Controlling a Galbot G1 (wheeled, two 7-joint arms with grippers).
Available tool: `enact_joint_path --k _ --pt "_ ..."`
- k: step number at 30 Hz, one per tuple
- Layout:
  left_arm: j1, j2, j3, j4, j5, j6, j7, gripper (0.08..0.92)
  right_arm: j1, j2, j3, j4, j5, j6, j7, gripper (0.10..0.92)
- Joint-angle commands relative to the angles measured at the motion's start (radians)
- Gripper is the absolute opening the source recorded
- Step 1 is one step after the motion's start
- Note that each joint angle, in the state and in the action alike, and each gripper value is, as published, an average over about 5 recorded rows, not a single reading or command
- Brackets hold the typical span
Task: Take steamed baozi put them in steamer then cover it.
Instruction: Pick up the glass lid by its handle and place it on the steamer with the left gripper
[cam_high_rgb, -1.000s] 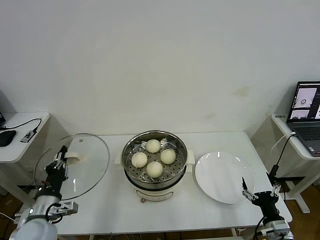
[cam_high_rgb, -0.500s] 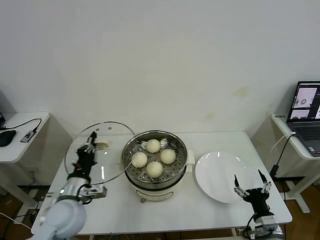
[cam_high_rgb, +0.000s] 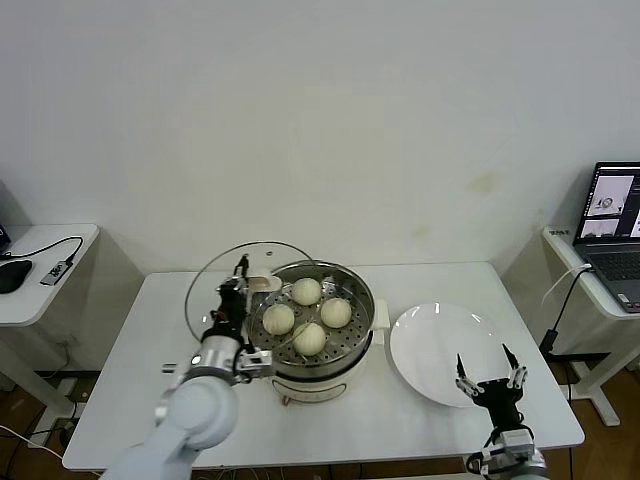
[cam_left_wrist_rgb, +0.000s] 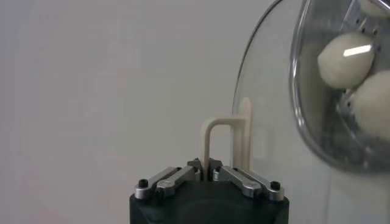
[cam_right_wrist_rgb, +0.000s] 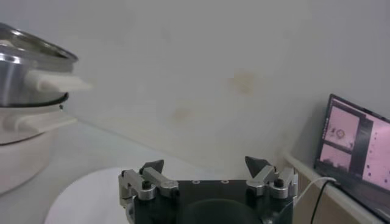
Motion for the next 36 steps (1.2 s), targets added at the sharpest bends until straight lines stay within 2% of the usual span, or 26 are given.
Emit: enact_joint_path --k 1,19,36 --pt "-0.109 -0.134 0.144 0.103 0.142 0.028 0.071 0.137 0.003 0.007 -0.004 -0.008 -0.026 0.001 0.008 0.823" --pt "-0.125 -0.239 0.154 0.202 0.209 0.026 0.106 0.137 -0.007 0.004 -0.012 -0.014 -0.025 0.014 0.003 0.823" --pt "-0.090 -0.270 0.160 0.221 0.234 0.020 0.090 0.137 -0.010 0.000 -0.020 -0.031 -0.023 0.019 0.002 0.823"
